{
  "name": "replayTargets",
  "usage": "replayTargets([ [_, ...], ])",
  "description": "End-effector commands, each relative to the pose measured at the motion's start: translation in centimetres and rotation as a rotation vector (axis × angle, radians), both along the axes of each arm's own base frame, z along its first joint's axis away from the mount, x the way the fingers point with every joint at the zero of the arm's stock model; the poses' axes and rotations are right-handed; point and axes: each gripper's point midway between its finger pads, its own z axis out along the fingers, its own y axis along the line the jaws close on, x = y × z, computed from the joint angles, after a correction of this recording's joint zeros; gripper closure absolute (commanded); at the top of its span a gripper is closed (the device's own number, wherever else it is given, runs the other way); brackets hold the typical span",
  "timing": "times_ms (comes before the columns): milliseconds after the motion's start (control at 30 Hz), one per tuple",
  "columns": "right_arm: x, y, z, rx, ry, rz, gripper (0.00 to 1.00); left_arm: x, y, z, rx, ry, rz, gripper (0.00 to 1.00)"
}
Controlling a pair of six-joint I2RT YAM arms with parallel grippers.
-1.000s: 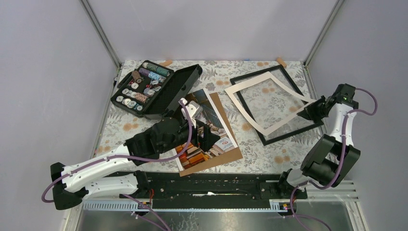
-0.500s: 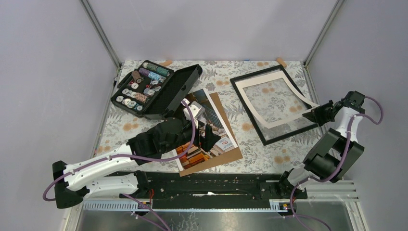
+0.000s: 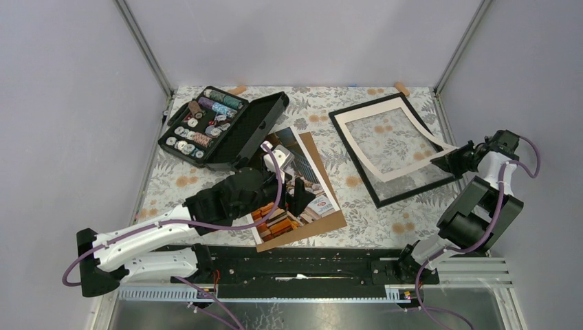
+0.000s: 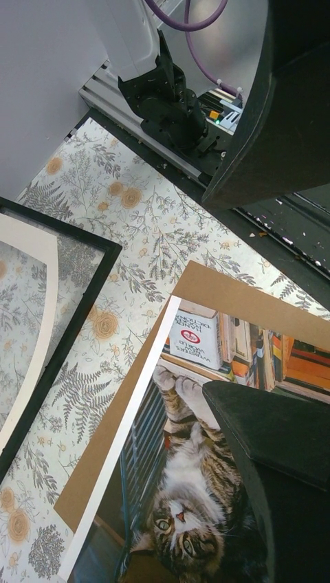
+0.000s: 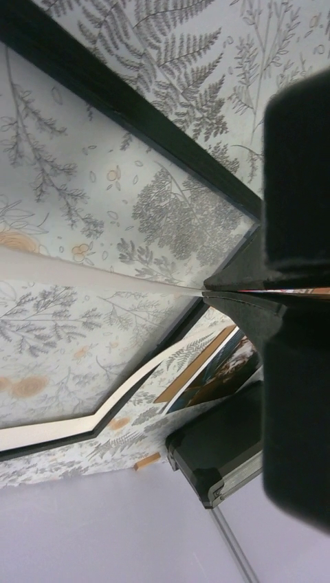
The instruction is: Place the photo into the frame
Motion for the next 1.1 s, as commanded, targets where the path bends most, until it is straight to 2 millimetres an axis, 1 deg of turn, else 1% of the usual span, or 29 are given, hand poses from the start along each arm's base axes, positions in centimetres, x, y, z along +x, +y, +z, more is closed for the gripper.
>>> replayTargets([
  [0, 1.2, -0.2, 0.6, -0.006, -0.074, -0.009, 1.0, 0.4, -0.2, 1.3, -0.023, -0.031, 0.013, 0.01],
  [67, 1.4, -0.4, 0.6, -0.016, -0.089, -0.017, 1.0, 0.4, -0.3, 1.2, -0.021, -0.029, 0.012, 0.01],
  [233, 2.0, -0.1, -0.1, 0.002, -0.092, -0.003, 1.0, 0.4, -0.3, 1.2, -0.02, -0.029, 0.013, 0.01],
  [433, 2.8, 0.0, -0.1, -0.022, -0.111, 0.013, 1.0, 0.7, 0.0, 1.1, -0.012, -0.036, 0.03, 0.01],
  [667, 2.4, -0.2, -1.3, -0.052, -0.085, 0.017, 0.99, 0.5, 0.0, 1.5, -0.023, -0.038, 0.022, 0.01],
  [700, 2.3, -0.3, -1.4, -0.057, -0.08, 0.012, 0.99, 0.5, 0.1, 1.5, -0.025, -0.039, 0.025, 0.01],
  [833, 1.7, -0.7, -1.7, -0.092, -0.053, -0.003, 0.89, 0.5, 0.1, 1.6, -0.027, -0.04, 0.024, 0.01],
  [900, 1.4, -0.8, -1.8, -0.11, -0.044, -0.007, 0.88, 0.5, 0.1, 1.7, -0.029, -0.041, 0.024, 0.01],
  [1067, 1.1, -0.8, -1.9, -0.126, -0.038, -0.005, 0.87, 0.4, 0.1, 1.7, -0.032, -0.04, 0.021, 0.01],
])
